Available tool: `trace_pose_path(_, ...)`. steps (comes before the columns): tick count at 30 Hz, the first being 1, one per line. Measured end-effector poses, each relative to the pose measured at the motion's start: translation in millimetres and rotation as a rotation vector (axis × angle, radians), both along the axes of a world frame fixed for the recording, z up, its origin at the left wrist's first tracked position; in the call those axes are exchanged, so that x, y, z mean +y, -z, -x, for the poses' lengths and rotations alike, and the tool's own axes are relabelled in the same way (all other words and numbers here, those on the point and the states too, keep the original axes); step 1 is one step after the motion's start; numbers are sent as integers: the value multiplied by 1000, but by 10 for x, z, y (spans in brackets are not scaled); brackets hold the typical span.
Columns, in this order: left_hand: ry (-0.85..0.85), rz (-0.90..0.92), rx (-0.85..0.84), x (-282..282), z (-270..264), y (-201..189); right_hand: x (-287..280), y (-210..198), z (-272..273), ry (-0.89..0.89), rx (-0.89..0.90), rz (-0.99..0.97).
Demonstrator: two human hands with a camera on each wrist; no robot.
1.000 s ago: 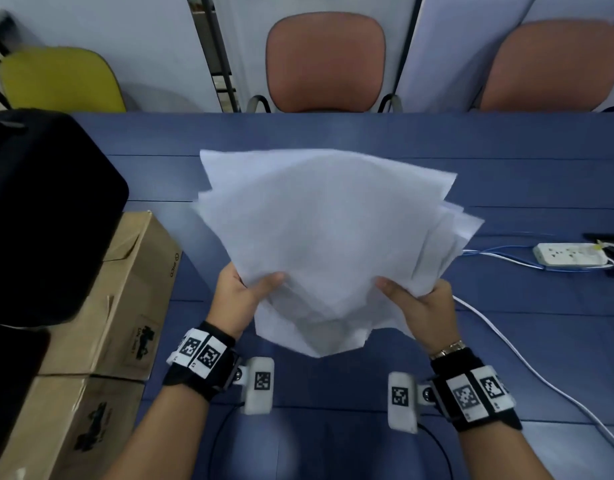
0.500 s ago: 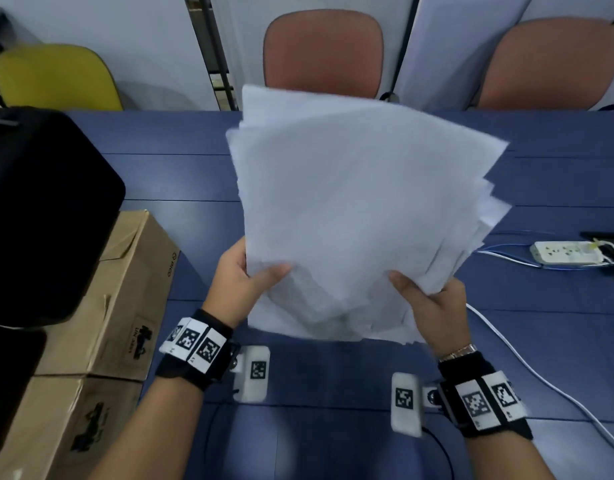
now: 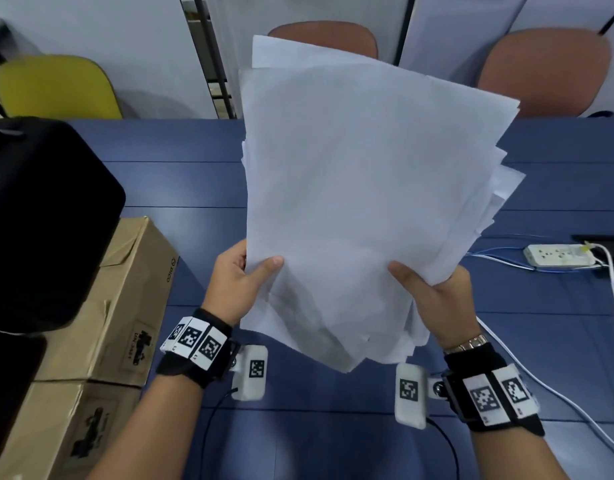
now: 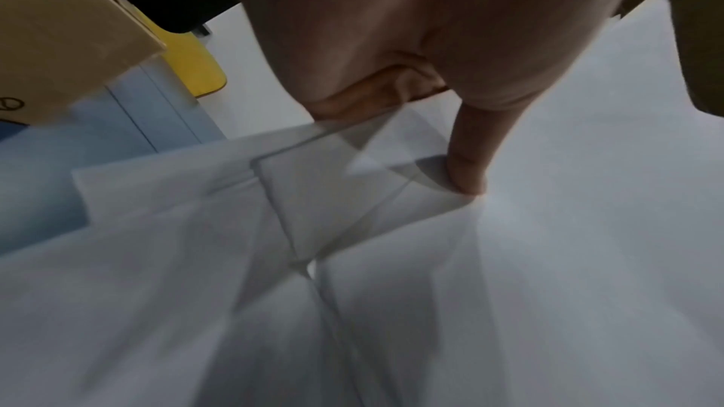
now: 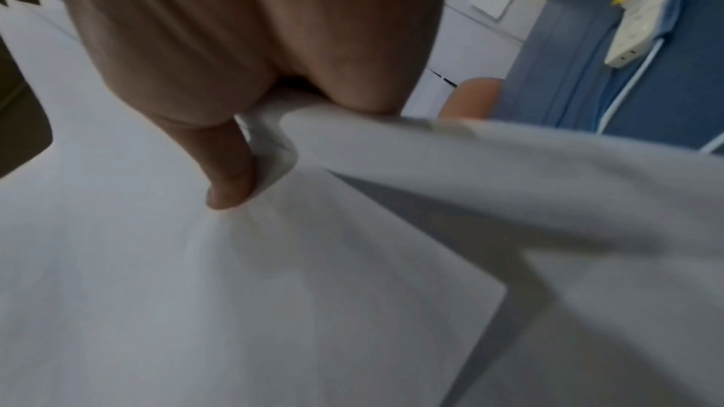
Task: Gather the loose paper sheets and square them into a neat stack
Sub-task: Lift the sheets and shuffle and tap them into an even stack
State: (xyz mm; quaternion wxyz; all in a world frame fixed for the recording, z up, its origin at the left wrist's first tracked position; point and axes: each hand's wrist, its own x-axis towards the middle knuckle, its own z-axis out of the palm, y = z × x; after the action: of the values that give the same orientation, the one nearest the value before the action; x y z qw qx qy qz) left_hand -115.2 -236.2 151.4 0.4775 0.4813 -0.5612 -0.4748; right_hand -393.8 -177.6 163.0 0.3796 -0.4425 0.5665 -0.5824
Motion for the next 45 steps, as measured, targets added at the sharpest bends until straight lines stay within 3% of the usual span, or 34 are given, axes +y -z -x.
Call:
trace_pose_path(4, -43, -197, 5, 6, -166, 275, 5, 31, 25, 64, -104, 7)
trace_pose_path(8, -120, -594, 422, 233, -238, 760, -20, 219, 92, 193, -317, -82)
trace_pose_path(10, -110, -656, 513, 354, -225, 882, -22, 347, 105, 242, -356, -148)
trace_pose_path(18, -476, -620, 282, 514, -209, 985, 90, 823, -5, 384, -404, -320)
trace_pose_path(25, -478, -557, 36, 501, -323, 1044, 103, 1025, -77, 466, -473, -449)
trace_pose_path(36, -466, -548, 120, 449, -372, 1007, 136, 1197, -78, 497, -498, -610)
trace_pose_path(41, -449, -695, 191, 583, -414, 1197, 388, 1359, -41, 452, -519, -841)
trace_pose_path(45, -337, -940, 202, 831, -411, 1413, 717, 1670, -97, 435, -639, -985)
